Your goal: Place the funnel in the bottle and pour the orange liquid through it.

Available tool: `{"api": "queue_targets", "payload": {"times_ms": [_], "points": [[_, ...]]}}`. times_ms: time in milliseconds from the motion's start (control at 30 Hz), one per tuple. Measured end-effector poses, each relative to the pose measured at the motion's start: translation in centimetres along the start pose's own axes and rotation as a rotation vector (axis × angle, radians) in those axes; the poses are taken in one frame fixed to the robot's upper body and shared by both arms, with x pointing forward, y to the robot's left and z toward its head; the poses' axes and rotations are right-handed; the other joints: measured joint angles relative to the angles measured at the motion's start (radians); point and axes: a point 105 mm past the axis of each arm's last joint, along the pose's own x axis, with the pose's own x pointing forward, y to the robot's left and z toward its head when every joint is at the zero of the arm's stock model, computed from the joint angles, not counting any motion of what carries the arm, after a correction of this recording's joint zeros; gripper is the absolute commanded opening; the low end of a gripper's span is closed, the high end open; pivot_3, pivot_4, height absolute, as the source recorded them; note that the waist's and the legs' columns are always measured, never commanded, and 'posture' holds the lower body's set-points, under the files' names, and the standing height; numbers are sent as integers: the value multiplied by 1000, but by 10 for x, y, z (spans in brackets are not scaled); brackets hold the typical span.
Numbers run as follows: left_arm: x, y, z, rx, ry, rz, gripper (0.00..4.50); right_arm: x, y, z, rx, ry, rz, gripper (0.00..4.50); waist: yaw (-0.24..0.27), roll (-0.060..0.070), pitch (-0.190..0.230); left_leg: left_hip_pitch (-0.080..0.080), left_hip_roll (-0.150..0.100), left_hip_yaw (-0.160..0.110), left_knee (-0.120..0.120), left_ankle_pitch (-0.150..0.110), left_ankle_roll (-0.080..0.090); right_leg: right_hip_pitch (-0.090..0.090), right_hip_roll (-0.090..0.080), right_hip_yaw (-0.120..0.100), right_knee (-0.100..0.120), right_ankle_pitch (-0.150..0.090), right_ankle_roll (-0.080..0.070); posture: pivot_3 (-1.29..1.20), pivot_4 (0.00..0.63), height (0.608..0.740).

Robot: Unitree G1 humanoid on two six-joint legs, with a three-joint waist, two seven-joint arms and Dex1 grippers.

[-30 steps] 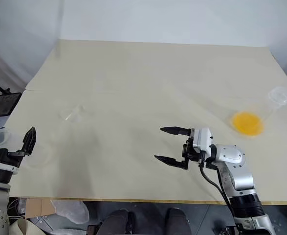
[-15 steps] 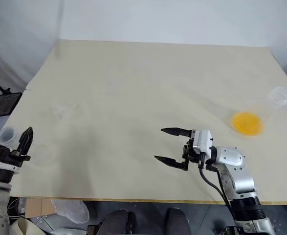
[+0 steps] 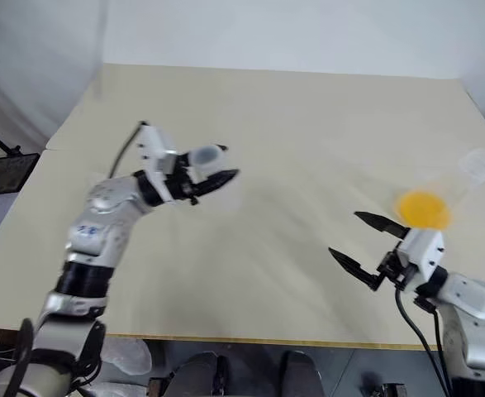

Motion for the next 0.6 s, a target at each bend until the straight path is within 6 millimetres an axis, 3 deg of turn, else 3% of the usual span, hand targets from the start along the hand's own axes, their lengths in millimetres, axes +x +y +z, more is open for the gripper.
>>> {"api": "queue_targets", "payload": {"times_ms": [67,167,400,600], "points": [[66,-35,-28,-63,21,-248,2357,-30,7,1,-11,53,-132,4500,4,-1,1,0,3,4,1,1,-1,-1,2,1,-1,0,0,0,150,740],[95,-62,-54,-67,55,-369,2357,-43,22,3,2,70,-216,4500,0,-1,1,1,3,7,1,1,-1,-2,2,3,-1,0,0,0,150,740],[118,-71,-57,1,22,-414,2357,-55,31,5,11,102,-322,4500,3,-1,1,1,3,8,2,1,-1,-2,2,5,-1,0,0,0,150,740],[118,-80,-62,-33,19,-461,4265,-55,30,3,19,103,-352,4500,3,-1,1,1,3,8,2,1,-1,-2,2,5,-1,0,0,0,150,740]]}}
